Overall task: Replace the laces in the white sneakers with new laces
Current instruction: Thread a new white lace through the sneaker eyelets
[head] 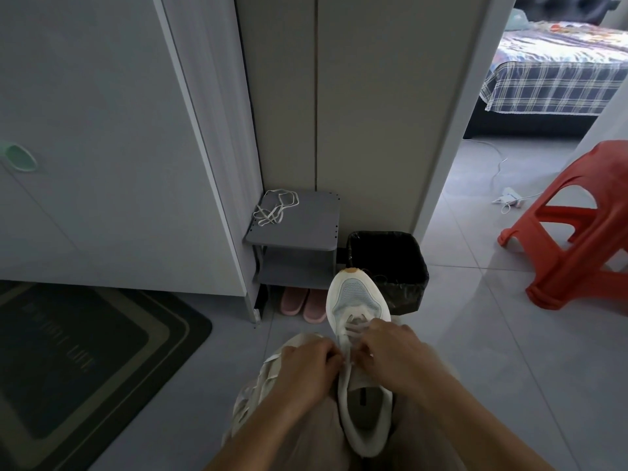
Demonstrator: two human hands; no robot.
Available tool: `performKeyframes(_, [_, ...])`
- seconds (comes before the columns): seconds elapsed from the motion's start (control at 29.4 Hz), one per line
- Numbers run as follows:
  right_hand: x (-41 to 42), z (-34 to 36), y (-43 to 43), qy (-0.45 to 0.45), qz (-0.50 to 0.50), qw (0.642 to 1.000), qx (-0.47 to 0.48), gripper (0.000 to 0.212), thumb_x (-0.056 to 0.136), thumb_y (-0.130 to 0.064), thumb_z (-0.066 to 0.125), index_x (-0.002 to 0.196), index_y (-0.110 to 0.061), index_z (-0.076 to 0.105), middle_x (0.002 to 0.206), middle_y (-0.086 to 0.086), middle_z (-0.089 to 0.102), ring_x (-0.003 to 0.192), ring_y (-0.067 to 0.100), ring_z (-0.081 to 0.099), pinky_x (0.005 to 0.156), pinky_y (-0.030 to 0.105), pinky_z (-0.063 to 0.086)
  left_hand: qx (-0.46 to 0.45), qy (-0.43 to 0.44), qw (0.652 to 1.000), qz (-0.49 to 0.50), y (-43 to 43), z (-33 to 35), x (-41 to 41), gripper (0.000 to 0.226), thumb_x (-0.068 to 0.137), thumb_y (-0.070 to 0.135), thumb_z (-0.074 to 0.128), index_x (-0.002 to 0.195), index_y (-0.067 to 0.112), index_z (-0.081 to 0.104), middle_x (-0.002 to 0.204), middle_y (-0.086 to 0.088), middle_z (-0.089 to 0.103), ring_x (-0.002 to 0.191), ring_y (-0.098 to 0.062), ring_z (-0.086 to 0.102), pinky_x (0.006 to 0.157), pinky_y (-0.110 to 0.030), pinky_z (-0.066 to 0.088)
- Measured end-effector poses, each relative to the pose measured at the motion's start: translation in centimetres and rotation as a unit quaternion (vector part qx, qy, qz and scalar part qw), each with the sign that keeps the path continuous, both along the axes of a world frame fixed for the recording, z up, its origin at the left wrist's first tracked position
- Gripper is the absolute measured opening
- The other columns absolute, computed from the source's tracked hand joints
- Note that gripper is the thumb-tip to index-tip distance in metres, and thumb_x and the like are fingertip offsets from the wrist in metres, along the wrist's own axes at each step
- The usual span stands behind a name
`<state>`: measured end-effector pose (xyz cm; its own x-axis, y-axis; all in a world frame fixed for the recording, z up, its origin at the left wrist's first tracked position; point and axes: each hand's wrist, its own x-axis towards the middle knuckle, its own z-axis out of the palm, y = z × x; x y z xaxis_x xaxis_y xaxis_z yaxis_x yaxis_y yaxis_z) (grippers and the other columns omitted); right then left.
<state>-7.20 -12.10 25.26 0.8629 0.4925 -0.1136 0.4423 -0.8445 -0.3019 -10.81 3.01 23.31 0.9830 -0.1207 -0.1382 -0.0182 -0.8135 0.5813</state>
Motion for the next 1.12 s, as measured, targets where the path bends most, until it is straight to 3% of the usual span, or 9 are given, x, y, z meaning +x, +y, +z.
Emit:
performKeyframes(0.1, [0.0,-1.2,0.5,-0.01,-0.066,0.998,0.009,0.032,0.093,-0.029,0.039,0.105,-0.016,0.065,0.114,0.0,0.062,0.097,0.018,0.061,0.085,0.028,0.044,0.052,-0.008,0.999,0.013,-0.4,0.4,-0.2,0.026,0.097,0.033,0.037,0.095,0.021,0.061,0.095,0.004,0.061,0.087,-0.009,0.054,0.068,-0.023,0.031])
performKeyframes(0.24, [-0.1,-0.8,0.2,-0.019,-0.158,0.983,0.095,0.02,0.091,-0.035,0.052,0.097,-0.019,0.063,0.099,-0.006,0.058,0.083,0.011,0.06,0.072,0.023,0.048,0.028,0.068,0.997,0.034,0.5,-0.2,0.1,0.037,0.093,0.029,0.043,0.058,0.021,0.038,0.059,0.004,0.04,0.054,-0.005,0.037,0.05,-0.02,0.025])
performKeyframes(0.31, [0.0,0.3,-1.1,-0.036,-0.202,0.969,0.135,0.013,0.09,-0.036,0.054,0.089,-0.023,0.054,0.086,-0.01,0.053,0.07,0.005,0.051,0.058,0.015,0.039,0.027,0.072,0.997,0.029,0.7,-0.4,0.2,0.035,0.092,0.029,0.044,0.059,0.018,0.044,0.06,0.003,0.043,0.054,-0.007,0.038,0.054,-0.023,0.031])
performKeyframes(0.41, [-0.3,0.4,-2.9,0.054,-0.2,0.959,0.191,0.016,0.087,-0.038,0.058,0.08,-0.026,0.05,0.074,-0.01,0.056,0.064,0.005,0.05,0.057,0.016,0.04,-0.001,0.061,0.998,0.033,0.5,-0.4,0.1,0.024,0.094,0.03,0.044,0.092,0.026,0.068,0.09,0.008,0.064,0.081,-0.006,0.057,0.077,-0.026,0.044])
performKeyframes(0.51, [-1.9,-0.9,-3.3,0.122,-0.183,0.965,0.146,0.019,0.082,-0.049,0.06,0.08,-0.035,0.046,0.075,-0.01,0.058,0.067,0.005,0.055,0.061,0.018,0.046,-0.159,0.035,0.979,0.121,0.1,-0.3,-0.3,0.017,0.09,0.034,0.05,0.093,0.032,0.066,0.096,0.011,0.067,0.094,-0.009,0.061,0.084,-0.026,0.047])
performKeyframes(0.65, [-3.0,-1.6,-3.2,0.06,-0.175,0.981,0.059,0.021,0.078,-0.056,0.056,0.084,-0.04,0.044,0.08,-0.016,0.055,0.073,0.004,0.054,0.069,0.021,0.052,-0.413,0.032,0.888,0.2,-0.7,1.5,-0.4,0.015,0.087,0.013,0.061,0.087,0.025,0.069,0.091,0.007,0.072,0.091,-0.005,0.065,0.074,-0.013,0.045])
performKeyframes(0.88, [-2.1,2.5,-1.3,0.039,-0.118,0.959,0.254,0.017,0.085,-0.03,0.062,0.093,-0.039,0.049,0.085,-0.018,0.048,0.069,0.002,0.05,0.064,0.011,0.043,-0.358,-0.134,0.922,0.056,-1.6,5.7,0.4,0.018,0.091,0.009,0.052,0.093,0.023,0.064,0.091,0.011,0.067,0.077,0.002,0.063,0.067,-0.011,0.048])
performKeyframes(1.02, [-1.3,2.8,1.4,0.019,-0.101,0.92,0.379,0.017,0.083,-0.01,0.064,0.08,-0.025,0.058,0.07,-0.015,0.055,0.063,0.003,0.054,0.062,0.015,0.045,-0.199,-0.25,0.945,-0.068,-2.2,6.9,1.1,0.028,0.094,0.018,0.043,0.112,0.015,0.063,0.108,0.022,0.055,0.105,0.003,0.051,0.089,-0.008,0.039])
performKeyframes(1.12, [-0.7,4.1,1.3,0.006,-0.171,0.882,0.438,0.015,0.088,-0.012,0.059,0.073,-0.013,0.059,0.061,-0.003,0.054,0.053,0.004,0.048,0.05,0.011,0.038,-0.241,-0.192,0.95,-0.049,-1.6,7.1,1.8,0.032,0.097,0.01,0.042,0.123,0.019,0.057,0.107,0.02,0.056,0.098,0.006,0.053,0.084,-0.005,0.039])
